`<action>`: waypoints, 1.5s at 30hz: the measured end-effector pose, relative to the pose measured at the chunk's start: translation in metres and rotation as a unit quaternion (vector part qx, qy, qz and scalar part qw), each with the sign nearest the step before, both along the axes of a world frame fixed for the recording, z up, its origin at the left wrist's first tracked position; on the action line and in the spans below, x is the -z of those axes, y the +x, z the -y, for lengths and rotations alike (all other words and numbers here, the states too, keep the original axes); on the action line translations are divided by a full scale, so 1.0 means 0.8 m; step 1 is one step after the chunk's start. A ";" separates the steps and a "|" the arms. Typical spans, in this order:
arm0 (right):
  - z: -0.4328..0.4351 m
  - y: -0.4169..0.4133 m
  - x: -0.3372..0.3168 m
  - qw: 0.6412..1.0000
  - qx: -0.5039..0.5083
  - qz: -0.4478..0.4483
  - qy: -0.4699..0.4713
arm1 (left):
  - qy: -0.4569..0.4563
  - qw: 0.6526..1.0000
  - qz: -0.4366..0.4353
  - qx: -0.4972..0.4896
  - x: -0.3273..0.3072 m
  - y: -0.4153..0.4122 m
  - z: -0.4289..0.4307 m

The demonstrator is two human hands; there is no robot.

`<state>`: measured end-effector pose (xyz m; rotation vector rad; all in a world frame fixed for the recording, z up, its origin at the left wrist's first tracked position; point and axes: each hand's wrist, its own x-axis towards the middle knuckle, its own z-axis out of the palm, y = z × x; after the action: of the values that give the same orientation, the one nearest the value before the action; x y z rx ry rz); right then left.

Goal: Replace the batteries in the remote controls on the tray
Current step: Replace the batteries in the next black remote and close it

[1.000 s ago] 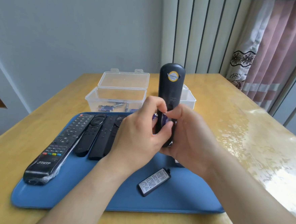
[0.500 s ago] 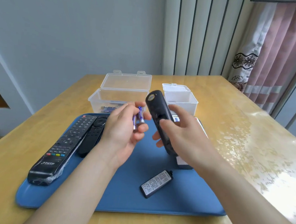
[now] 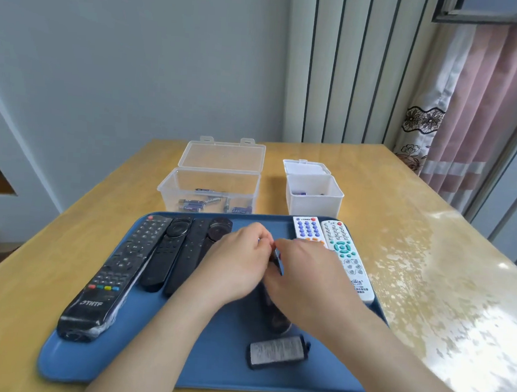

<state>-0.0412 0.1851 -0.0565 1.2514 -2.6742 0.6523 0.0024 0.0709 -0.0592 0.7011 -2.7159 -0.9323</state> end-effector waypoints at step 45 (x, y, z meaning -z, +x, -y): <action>0.279 -0.165 -0.039 0.952 -0.101 0.017 0.287 | -0.224 0.947 0.226 0.045 -0.044 -0.113 0.259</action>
<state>-0.1736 -0.0383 -0.0250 1.6664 -2.8938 -0.1196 -0.0878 -0.1365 -0.0239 0.7712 -3.2083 -0.1426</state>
